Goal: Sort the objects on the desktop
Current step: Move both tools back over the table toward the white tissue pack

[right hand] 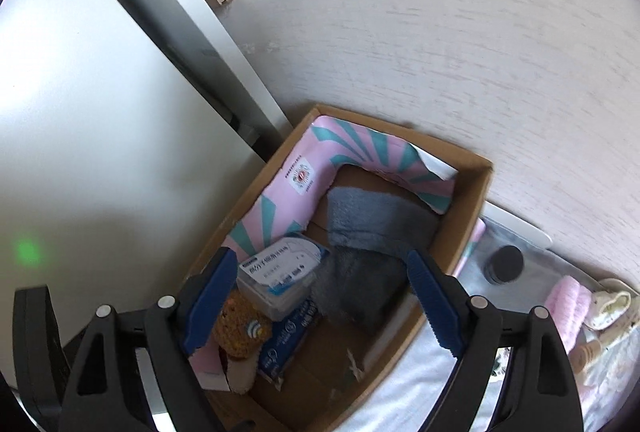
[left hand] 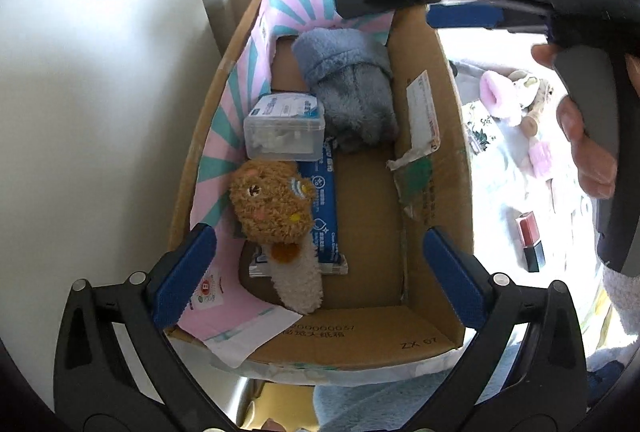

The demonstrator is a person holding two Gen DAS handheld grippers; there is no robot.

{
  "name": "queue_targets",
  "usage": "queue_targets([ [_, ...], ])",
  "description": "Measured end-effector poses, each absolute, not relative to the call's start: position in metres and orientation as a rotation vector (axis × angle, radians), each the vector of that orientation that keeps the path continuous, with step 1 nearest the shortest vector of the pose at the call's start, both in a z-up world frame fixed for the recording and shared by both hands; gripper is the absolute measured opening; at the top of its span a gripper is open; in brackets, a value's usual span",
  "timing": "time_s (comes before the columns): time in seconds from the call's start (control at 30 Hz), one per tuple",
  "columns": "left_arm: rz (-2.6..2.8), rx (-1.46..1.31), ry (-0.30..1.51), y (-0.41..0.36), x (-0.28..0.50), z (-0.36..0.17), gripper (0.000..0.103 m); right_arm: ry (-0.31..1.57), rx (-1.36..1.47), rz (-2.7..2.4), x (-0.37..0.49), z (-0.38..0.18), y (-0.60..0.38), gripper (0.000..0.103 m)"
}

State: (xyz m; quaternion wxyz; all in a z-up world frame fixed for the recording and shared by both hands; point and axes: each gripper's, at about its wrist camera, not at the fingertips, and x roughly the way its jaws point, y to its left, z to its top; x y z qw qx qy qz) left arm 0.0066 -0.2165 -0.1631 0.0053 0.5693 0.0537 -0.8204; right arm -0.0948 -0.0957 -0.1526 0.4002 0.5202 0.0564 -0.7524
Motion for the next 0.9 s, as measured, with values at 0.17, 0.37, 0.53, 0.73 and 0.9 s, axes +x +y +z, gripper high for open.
queue_targets([
  [0.17, -2.575, 1.750, 0.144, -0.204, -0.002, -0.160, 0.103, 0.143, 1.303, -1.919, -0.085, -0.142, -0.081, 0.085],
  [0.37, -2.598, 1.706, 0.040, -0.189, -0.002, -0.148, 0.103, 0.148, 1.332, -1.957, -0.076, -0.130, -0.069, 0.085],
  [0.53, -2.631, 1.713, 0.067, -0.179, -0.005, -0.144, 0.103, 0.126, 1.291, -2.005, -0.066, -0.114, -0.048, 0.085],
  [0.73, -2.700, 1.660, 0.029, -0.169, 0.004, -0.107, 0.103, 0.068, 1.291, -2.079, -0.063, -0.099, -0.005, 0.085],
  [0.9, -2.769, 1.609, -0.007, -0.151, 0.002, -0.085, 0.103, -0.017, 1.288, -2.168, -0.062, -0.083, 0.051, 0.085],
])
